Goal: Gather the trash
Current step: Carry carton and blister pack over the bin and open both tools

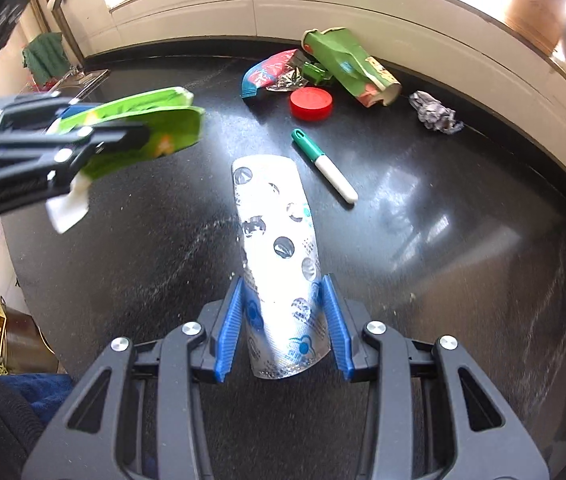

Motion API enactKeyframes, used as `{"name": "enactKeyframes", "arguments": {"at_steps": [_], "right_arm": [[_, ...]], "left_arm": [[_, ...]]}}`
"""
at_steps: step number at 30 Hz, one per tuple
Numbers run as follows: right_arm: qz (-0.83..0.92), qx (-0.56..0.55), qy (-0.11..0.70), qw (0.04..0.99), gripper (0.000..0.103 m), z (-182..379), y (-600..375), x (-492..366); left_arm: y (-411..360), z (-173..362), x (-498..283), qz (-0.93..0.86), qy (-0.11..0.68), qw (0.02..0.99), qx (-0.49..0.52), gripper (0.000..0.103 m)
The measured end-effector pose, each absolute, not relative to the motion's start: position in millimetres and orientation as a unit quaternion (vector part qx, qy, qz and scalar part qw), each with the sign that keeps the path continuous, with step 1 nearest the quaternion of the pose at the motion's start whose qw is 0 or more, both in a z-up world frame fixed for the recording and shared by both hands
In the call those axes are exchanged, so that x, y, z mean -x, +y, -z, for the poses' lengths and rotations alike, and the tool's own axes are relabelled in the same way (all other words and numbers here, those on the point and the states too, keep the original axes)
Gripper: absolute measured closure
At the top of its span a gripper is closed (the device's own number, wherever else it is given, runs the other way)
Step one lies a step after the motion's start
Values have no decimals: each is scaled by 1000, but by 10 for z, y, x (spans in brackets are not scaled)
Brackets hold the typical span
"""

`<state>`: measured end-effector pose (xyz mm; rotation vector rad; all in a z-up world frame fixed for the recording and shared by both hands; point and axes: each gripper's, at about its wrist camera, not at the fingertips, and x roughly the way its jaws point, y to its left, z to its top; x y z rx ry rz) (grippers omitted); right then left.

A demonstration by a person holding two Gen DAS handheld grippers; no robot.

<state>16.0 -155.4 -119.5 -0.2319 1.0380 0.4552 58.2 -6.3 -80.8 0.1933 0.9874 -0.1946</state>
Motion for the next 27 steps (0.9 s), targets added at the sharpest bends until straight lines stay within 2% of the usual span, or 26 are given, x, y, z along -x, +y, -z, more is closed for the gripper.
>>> {"name": "enactKeyframes", "arguments": {"at_steps": [14, 21, 27], "right_arm": [[-254, 110, 472, 837, 63, 961, -1152, -64], [-337, 144, 458, 810, 63, 870, -371, 12], [-442, 205, 450, 749, 63, 918, 612, 353]], "left_arm": [[256, 568, -84, 27, 437, 895, -82, 69], [893, 476, 397, -71, 431, 899, -39, 69], [1519, 515, 1008, -181, 431, 884, 13, 69]]}}
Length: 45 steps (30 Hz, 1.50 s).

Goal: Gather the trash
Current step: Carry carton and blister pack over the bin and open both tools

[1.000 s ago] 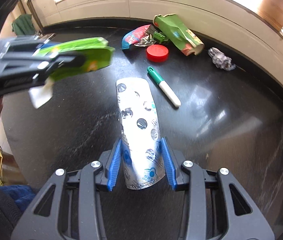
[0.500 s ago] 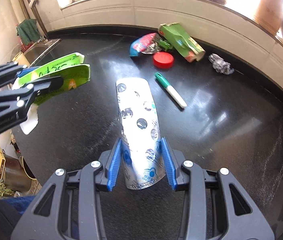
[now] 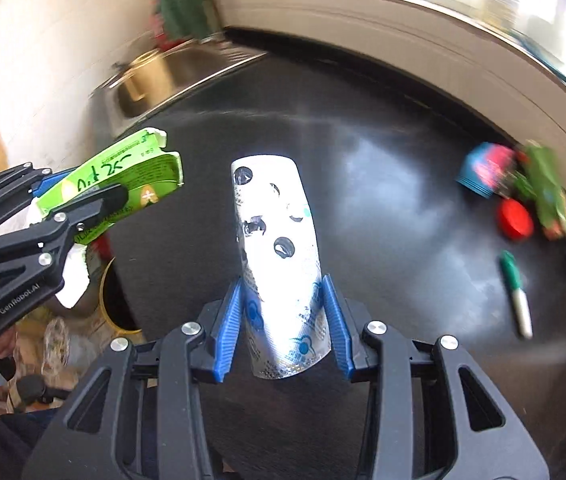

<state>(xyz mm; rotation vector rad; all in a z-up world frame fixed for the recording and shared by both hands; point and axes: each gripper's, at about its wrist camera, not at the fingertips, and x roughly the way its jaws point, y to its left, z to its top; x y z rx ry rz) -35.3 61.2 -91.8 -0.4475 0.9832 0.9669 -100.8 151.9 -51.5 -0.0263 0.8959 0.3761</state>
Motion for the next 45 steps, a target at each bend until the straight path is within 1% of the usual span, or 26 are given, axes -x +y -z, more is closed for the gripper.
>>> {"name": "enactKeyframes", "arguments": {"at_steps": [10, 19, 23, 29, 38, 41, 44, 45], "right_arm": [[-579, 288, 449, 617, 63, 1127, 2002, 1263], [-604, 334, 472, 549, 63, 1512, 2834, 1773], [-599, 339, 491, 534, 62, 1708, 3222, 1833], [-588, 357, 499, 527, 61, 1941, 3585, 1965], [-584, 372, 497, 523, 59, 2056, 3884, 2113], [-584, 367, 495, 529, 52, 2015, 3902, 2102], [-585, 361, 498, 529, 50, 2000, 3931, 2098], [-586, 358, 499, 529, 49, 1992, 3936, 2092]], "left_arm": [[2343, 783, 2194, -330, 443, 826, 113, 69], [3035, 1366, 2992, -399, 451, 766, 226, 69], [3261, 1612, 3068, -408, 460, 752, 238, 69], [3471, 1935, 3179, -402, 470, 742, 258, 69], [3630, 2166, 3219, -393, 474, 739, 271, 69], [3667, 2204, 3227, -389, 476, 740, 274, 66], [3697, 2247, 3248, -388, 480, 737, 277, 60], [3705, 2250, 3252, -386, 481, 736, 278, 55]]}}
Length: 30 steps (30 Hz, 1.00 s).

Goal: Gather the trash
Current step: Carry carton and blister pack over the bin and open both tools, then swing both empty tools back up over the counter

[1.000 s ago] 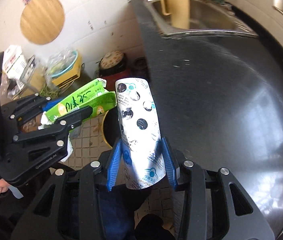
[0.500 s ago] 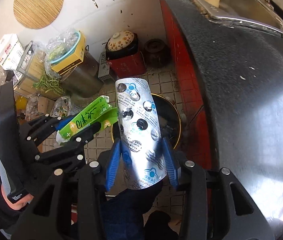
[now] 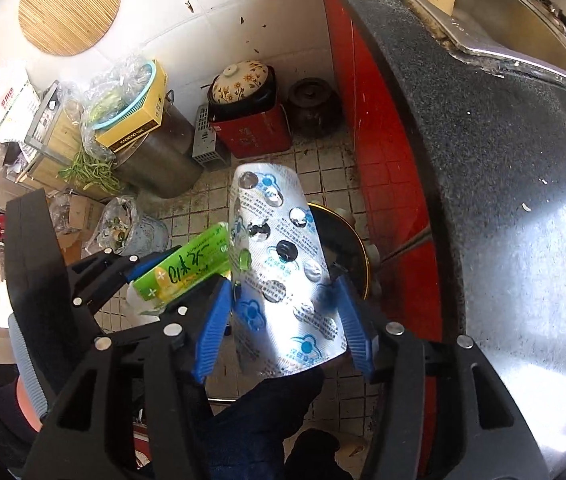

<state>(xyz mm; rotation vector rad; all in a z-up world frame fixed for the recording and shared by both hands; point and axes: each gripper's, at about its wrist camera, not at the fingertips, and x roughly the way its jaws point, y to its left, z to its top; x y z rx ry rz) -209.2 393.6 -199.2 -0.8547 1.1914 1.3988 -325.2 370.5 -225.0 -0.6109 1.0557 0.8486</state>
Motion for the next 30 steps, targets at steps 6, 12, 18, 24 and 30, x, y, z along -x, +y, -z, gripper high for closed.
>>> {"name": "enactKeyframes", "arguments": {"at_steps": [6, 12, 18, 24, 30], "right_arm": [[-584, 349, 500, 535, 42, 1932, 3888, 2008], [-584, 316, 500, 556, 30, 1598, 3544, 1758], [-563, 272, 463, 628, 22, 1021, 2823, 1223], [-488, 217, 439, 723, 22, 603, 1713, 562], [-391, 154, 441, 793, 22, 449, 543, -8]], "left_arm": [[3686, 2209, 3233, -383, 483, 740, 269, 29], [3535, 1968, 3116, -394, 493, 738, 239, 14], [3265, 1459, 2699, -373, 482, 765, 211, 8], [2741, 1095, 1779, -280, 479, 817, 156, 7], [1919, 860, 688, -137, 478, 862, 94, 7]]}}
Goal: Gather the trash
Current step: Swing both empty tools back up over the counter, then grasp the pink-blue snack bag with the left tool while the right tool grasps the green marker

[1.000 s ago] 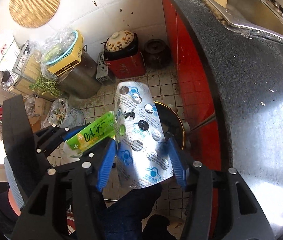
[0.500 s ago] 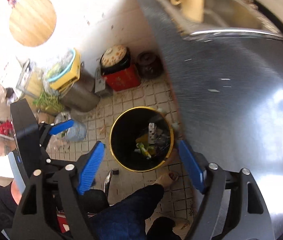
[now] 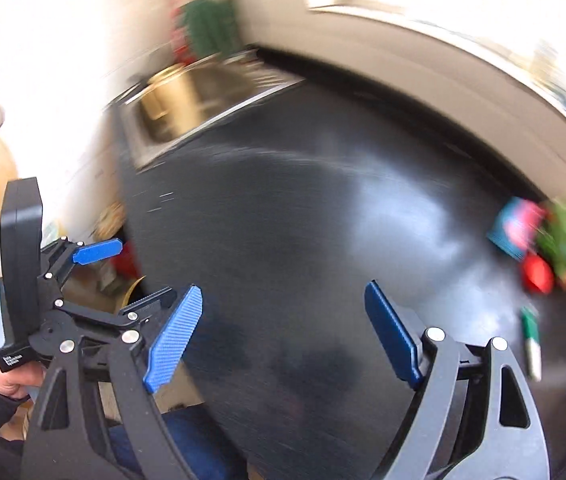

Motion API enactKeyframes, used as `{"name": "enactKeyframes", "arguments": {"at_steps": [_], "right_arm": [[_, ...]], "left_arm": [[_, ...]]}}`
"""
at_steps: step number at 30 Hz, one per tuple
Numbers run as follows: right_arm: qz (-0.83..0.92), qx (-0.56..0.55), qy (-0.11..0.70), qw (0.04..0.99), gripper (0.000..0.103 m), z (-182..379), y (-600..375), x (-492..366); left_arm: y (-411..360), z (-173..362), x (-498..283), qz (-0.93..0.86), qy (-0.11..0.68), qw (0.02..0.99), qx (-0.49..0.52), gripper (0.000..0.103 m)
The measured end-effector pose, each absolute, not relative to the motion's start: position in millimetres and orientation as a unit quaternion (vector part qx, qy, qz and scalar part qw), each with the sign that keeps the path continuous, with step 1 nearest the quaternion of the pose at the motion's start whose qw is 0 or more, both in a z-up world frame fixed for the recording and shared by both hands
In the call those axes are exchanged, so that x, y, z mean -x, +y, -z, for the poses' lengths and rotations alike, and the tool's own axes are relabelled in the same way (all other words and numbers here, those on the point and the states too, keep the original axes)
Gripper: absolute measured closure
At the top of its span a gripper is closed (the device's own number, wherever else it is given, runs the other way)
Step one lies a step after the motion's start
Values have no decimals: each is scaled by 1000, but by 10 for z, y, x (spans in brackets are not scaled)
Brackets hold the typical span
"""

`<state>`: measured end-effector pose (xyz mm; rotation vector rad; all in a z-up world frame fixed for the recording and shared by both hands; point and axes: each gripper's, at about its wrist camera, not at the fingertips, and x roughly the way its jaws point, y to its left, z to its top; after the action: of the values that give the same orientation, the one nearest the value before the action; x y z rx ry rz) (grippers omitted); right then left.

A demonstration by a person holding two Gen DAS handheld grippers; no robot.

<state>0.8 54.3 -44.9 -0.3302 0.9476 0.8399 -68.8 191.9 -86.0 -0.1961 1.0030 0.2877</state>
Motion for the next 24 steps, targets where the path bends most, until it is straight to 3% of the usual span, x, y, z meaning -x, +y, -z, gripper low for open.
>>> {"name": "enactKeyframes", "arguments": {"at_steps": [12, 24], "right_arm": [[-229, 68, 445, 863, 22, 426, -1344, -330], [-221, 61, 469, 853, 22, 630, -1592, -665]], "left_arm": [[455, 703, -418, 46, 470, 881, -29, 7], [164, 857, -759, 70, 491, 867, -52, 7]]}}
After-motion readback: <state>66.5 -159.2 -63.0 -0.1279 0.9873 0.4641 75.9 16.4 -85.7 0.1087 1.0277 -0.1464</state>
